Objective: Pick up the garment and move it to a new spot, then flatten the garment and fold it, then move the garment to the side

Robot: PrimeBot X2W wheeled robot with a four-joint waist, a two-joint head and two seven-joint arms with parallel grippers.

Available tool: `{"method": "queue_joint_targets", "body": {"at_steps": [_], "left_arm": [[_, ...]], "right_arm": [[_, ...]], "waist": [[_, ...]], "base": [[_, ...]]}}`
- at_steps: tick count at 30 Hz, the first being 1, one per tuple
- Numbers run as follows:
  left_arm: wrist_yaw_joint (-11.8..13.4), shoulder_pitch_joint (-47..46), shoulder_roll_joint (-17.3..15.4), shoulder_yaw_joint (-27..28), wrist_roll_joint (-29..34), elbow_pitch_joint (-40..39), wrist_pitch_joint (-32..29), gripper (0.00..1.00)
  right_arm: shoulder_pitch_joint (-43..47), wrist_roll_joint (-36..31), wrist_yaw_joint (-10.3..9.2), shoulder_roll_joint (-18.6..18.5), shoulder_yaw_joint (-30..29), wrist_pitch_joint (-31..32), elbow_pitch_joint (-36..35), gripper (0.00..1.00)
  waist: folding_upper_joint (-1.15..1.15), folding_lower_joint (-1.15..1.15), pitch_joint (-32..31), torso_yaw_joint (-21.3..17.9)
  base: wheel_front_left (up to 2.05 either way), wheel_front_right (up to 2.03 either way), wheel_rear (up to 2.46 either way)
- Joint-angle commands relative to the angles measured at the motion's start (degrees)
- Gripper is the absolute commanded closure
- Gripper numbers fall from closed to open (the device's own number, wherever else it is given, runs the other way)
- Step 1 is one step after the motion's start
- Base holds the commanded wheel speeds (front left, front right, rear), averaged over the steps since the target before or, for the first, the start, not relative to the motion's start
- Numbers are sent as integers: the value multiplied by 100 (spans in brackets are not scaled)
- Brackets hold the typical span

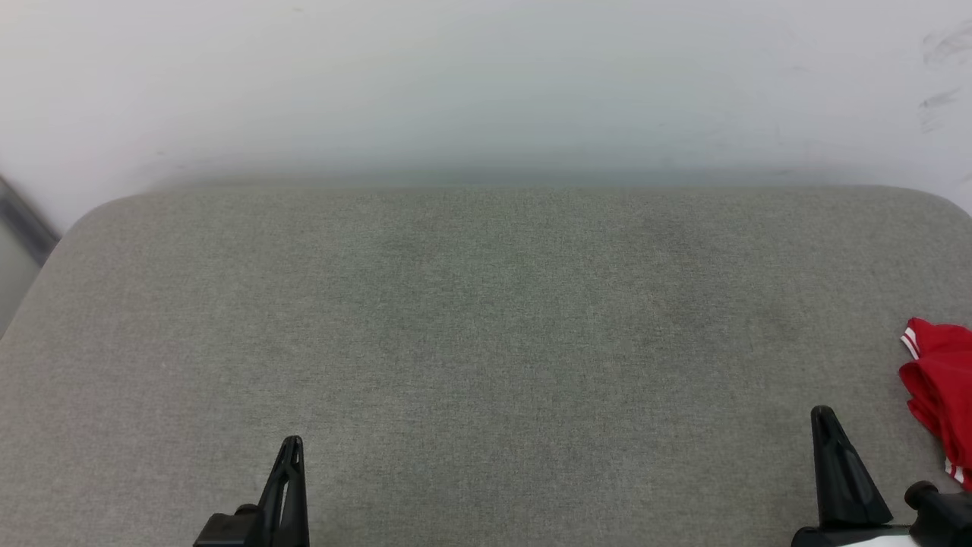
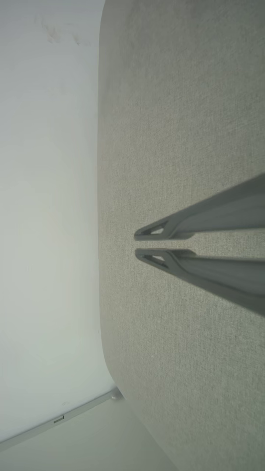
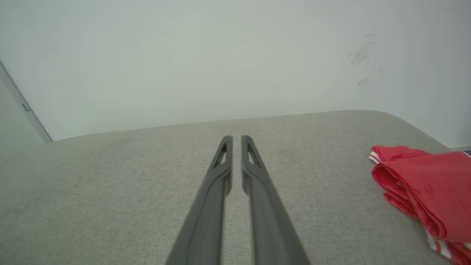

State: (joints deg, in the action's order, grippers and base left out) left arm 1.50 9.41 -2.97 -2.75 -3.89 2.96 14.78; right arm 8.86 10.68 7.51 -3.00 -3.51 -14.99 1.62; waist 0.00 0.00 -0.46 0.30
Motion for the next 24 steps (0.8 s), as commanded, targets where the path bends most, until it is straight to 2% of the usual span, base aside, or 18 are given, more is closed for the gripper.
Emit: {"method": "queue_joint_targets", "body": {"at_steps": [1,24], "left_arm": [[-16,-23,-1,8,-164,-52,-12,100],[-275,-498,-106,148,-2818,308,-528,100]], "right_arm": [[-23,158,0,-2,7,20,-47,100],[-475,2631,-1,-122,67,524,321,100]], "waist": [[0,0,1,0],[0,0,12,-6]], "base": [[0,0,0],[0,0,0]]}}
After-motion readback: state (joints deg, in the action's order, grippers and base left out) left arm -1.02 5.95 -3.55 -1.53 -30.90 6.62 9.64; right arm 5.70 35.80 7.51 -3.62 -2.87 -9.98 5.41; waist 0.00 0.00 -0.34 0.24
